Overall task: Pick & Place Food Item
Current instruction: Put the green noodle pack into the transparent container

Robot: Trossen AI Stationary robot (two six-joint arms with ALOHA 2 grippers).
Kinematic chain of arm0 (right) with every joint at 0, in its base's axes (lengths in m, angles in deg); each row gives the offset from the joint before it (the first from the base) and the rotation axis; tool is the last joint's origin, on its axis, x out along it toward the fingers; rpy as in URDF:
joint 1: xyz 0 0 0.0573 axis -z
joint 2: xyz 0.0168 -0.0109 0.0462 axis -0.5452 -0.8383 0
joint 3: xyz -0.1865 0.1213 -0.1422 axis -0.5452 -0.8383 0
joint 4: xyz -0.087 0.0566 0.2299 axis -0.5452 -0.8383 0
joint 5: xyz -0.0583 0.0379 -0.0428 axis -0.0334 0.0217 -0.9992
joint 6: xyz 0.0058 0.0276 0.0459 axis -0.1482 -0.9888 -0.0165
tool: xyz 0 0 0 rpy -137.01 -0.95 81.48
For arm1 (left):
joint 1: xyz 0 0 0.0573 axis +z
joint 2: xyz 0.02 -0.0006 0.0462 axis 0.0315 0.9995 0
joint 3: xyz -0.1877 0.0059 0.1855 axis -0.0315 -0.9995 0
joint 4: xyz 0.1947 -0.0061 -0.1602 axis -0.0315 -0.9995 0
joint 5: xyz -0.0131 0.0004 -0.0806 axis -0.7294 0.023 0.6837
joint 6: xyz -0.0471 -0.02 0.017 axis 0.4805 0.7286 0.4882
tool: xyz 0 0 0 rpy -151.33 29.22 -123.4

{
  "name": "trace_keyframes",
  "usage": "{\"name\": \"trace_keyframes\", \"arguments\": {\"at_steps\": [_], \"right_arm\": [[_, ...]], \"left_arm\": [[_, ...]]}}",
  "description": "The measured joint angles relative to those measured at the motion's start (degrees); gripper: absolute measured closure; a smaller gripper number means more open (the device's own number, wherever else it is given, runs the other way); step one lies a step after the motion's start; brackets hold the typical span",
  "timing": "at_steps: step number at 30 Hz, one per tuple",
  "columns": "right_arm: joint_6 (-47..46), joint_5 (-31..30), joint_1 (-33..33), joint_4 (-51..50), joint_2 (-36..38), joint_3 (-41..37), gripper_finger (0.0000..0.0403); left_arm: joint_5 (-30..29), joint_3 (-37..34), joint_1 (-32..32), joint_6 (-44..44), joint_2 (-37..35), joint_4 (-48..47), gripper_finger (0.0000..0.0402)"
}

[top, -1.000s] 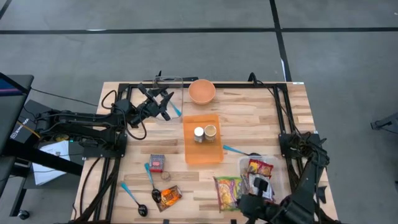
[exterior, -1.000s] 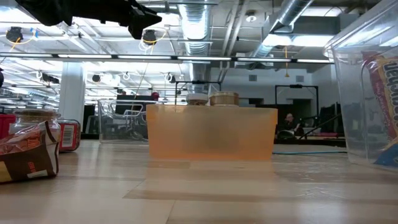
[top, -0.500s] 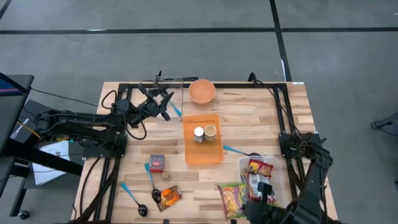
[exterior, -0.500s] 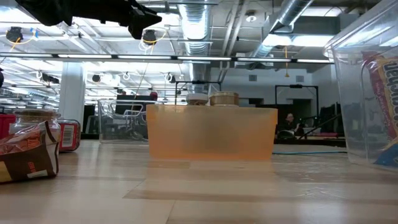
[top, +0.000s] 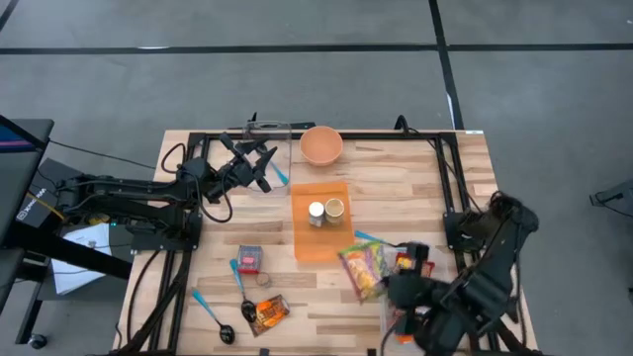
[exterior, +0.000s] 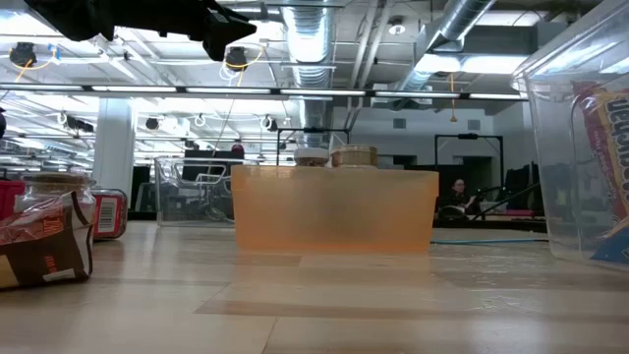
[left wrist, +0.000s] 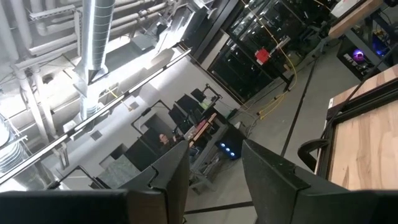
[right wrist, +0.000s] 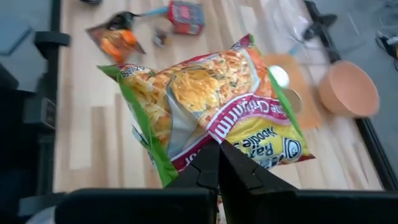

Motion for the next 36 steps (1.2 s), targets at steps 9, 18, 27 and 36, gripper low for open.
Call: {"name": "trace_keyframes", "arguments": {"at_steps": [9, 18, 27, 36], "right_arm": [[-20.3, -2.1, -5.9, 0.6, 19.1, -25.3, 0.0403], [-41.2, -1.9, -15.2, 5.1, 22.3, -37.2, 0.0403], [-53.1, 2.7, -20.2, 7.0, 13.1, -36.8, 0.0403], [-57.5, 2.6, -23.6, 10.7, 8.2, -36.8, 0.0403]], "left_arm": [[0.0, 0.0, 0.0, 0.0, 0.0, 0.0, 0.0262], [0.0, 0.0, 0.0, 0.9, 0.0, 0.0, 0.0262], [0.3, 0.0, 0.0, 2.5, 0.0, 0.0, 0.0262], [2.1, 0.0, 0.0, 2.7, 0.0, 0.0, 0.0262]]}}
